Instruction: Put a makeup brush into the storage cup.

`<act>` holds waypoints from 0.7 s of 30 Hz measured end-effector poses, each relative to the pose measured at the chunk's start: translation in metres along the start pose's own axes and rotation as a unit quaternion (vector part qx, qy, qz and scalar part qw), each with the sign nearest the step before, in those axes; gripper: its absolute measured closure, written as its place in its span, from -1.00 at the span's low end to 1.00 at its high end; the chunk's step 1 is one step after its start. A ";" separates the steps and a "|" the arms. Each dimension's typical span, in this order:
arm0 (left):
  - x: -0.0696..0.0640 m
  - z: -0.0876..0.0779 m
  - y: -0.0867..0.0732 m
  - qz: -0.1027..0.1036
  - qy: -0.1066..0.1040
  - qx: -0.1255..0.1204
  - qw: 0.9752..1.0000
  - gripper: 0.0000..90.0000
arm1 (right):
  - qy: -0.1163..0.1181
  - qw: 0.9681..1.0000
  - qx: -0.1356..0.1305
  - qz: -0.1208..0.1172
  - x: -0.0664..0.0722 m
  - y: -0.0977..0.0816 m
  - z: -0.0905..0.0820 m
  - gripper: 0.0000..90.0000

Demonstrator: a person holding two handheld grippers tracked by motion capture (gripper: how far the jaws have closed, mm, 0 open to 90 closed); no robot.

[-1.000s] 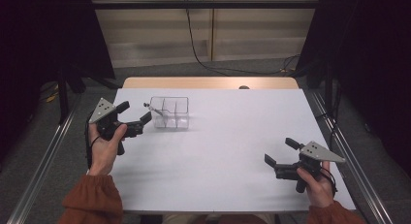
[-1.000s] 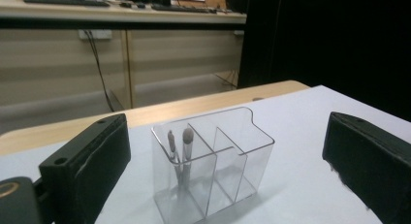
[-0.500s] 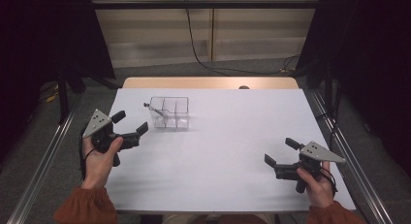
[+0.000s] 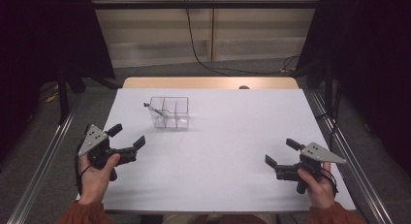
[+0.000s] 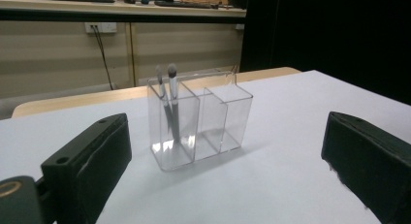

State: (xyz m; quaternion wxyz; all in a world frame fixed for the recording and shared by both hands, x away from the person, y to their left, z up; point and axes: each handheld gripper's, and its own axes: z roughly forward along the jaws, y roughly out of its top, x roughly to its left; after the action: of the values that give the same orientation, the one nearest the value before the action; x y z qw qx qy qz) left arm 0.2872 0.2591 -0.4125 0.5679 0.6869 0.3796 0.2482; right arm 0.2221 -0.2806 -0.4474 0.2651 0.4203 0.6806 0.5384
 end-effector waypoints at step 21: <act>-0.014 -0.031 -0.028 0.001 0.004 0.005 1.000 -0.93 | -0.015 1.000 -0.005 0.006 -0.002 -0.002 -0.011 -1.00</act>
State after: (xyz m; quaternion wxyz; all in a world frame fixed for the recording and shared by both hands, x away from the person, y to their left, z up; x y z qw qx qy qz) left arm 0.2484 0.2675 -0.4314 0.5627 0.6890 0.3826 0.2496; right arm 0.2132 -0.2884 -0.4468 0.2740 0.4313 0.6714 0.5367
